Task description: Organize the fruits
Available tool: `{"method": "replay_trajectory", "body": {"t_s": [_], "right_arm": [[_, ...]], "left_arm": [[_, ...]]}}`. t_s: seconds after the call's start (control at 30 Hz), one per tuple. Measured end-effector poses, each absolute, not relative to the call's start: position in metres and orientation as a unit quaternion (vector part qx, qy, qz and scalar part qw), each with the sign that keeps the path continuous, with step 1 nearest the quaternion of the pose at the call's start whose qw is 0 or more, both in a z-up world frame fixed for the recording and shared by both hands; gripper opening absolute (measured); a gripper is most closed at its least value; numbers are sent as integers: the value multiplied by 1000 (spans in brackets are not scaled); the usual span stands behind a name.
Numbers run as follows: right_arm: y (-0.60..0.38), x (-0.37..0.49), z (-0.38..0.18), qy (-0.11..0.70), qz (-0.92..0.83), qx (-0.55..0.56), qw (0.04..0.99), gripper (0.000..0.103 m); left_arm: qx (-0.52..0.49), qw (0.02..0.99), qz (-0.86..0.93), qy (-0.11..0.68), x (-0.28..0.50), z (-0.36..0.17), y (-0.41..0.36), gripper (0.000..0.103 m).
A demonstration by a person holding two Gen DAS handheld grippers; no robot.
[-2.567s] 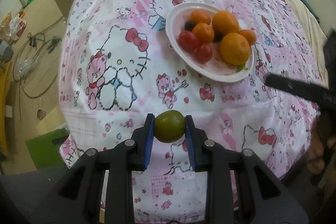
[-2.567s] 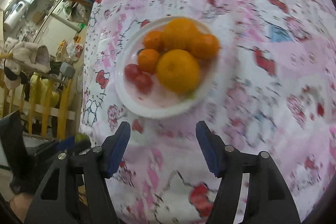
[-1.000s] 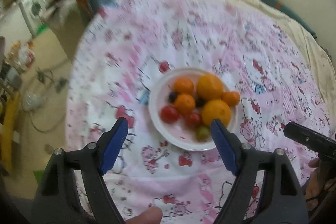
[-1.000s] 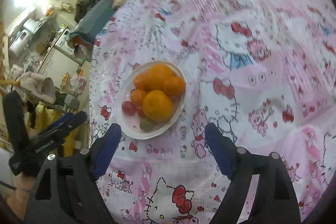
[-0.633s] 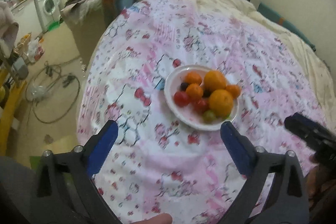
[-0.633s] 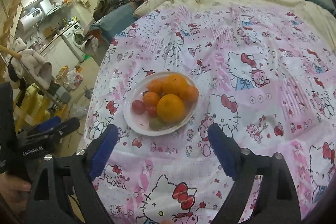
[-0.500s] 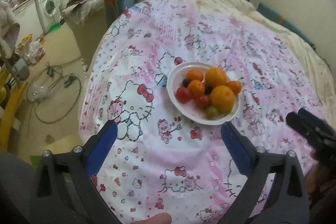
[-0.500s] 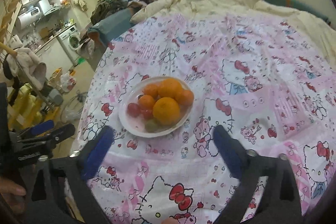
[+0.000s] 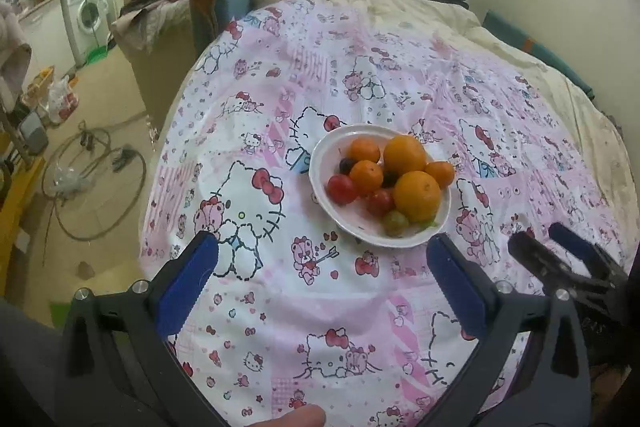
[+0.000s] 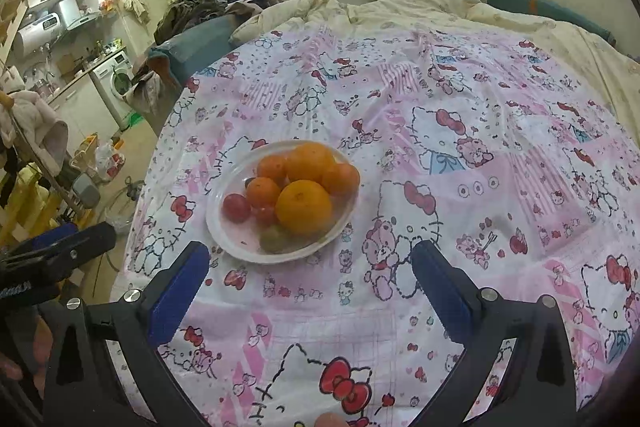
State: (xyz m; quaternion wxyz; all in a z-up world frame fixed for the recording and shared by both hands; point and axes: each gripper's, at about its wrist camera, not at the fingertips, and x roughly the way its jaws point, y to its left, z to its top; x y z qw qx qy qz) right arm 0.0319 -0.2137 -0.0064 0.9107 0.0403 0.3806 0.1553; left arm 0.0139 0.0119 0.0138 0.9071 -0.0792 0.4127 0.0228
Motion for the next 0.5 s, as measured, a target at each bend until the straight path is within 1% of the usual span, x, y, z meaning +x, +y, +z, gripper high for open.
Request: {"method": "replay_trajectory", "body": {"t_s": [0.27, 0.5], "right_arm": [[-210, 37, -7, 377, 149, 36, 913, 103], [-210, 35, -6, 372, 145, 33, 916, 103]], "left_arm": [[-60, 901, 27, 429, 17, 5, 10, 103], [-68, 901, 28, 428, 17, 6, 12, 103]]}}
